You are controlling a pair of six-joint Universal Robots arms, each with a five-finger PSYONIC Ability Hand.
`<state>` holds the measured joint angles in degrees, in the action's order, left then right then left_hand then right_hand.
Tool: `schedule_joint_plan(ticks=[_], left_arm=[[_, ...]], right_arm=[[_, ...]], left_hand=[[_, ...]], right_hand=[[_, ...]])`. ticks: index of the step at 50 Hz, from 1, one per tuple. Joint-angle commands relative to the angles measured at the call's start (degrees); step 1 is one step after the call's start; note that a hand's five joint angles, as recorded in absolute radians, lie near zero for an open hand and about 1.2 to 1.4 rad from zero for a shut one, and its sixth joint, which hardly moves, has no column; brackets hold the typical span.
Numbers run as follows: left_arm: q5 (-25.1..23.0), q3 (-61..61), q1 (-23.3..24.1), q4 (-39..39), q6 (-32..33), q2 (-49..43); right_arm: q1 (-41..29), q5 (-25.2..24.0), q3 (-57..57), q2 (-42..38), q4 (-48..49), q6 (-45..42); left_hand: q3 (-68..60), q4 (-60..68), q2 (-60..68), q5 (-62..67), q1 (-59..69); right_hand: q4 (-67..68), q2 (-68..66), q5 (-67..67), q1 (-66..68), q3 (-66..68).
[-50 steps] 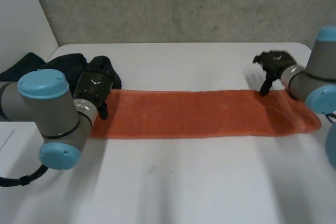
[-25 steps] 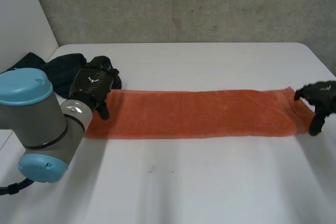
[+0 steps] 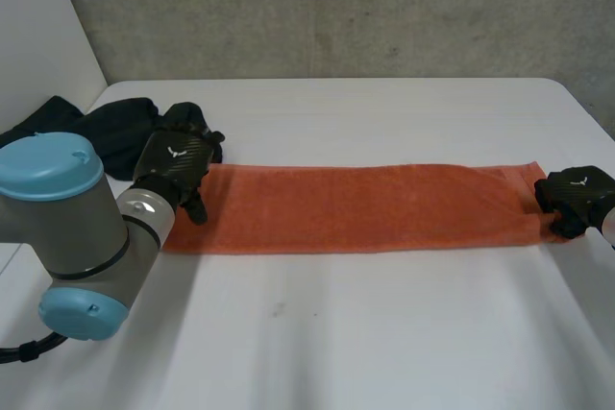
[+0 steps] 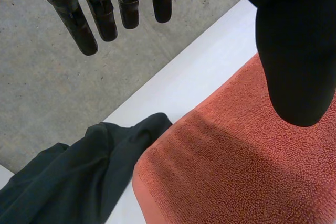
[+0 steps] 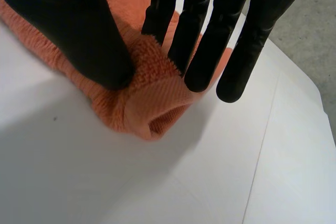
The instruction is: Fold the laundry.
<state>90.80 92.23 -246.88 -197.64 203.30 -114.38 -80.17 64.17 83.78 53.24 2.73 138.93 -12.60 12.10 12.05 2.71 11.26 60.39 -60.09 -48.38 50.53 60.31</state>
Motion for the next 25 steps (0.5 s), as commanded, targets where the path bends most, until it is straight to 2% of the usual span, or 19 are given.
schedule_joint_plan(ticks=[1,12,17,21,25], left_arm=[[0.0,0.3,0.0,-0.1,0.0,-0.1],[0.0,0.7,0.0,-0.1,0.1,0.5],[0.0,0.9,0.0,-0.1,0.0,0.8],[0.0,0.9,0.1,-0.1,0.1,0.9],[0.1,1.0,0.2,-0.1,0.1,0.9]], right_arm=[[0.5,1.1,-1.1,-0.4,-0.4,-0.1],[7.7,2.3,-1.5,3.2,0.4,-1.5],[13.8,8.2,-5.0,3.6,-0.3,-9.2],[14.6,10.6,-6.2,3.7,-0.3,-15.2],[12.5,9.8,-6.3,4.9,0.2,-15.2]], left_hand=[[2.6,-2.1,-2.1,-2.7,-1.3],[2.6,-2.1,-2.1,-2.7,-1.3],[2.6,-2.1,-2.1,-2.7,-1.3],[2.6,-2.1,-2.1,-2.7,-1.3],[2.6,-2.1,-2.1,-2.7,-1.3]], right_hand=[[19.6,-19.9,-21.6,29.5,19.7],[19.6,-19.9,-21.6,29.5,19.7],[19.6,-19.9,-21.6,29.5,19.7],[19.6,-19.9,-21.6,29.5,19.7],[19.6,-19.9,-21.6,29.5,19.7]])
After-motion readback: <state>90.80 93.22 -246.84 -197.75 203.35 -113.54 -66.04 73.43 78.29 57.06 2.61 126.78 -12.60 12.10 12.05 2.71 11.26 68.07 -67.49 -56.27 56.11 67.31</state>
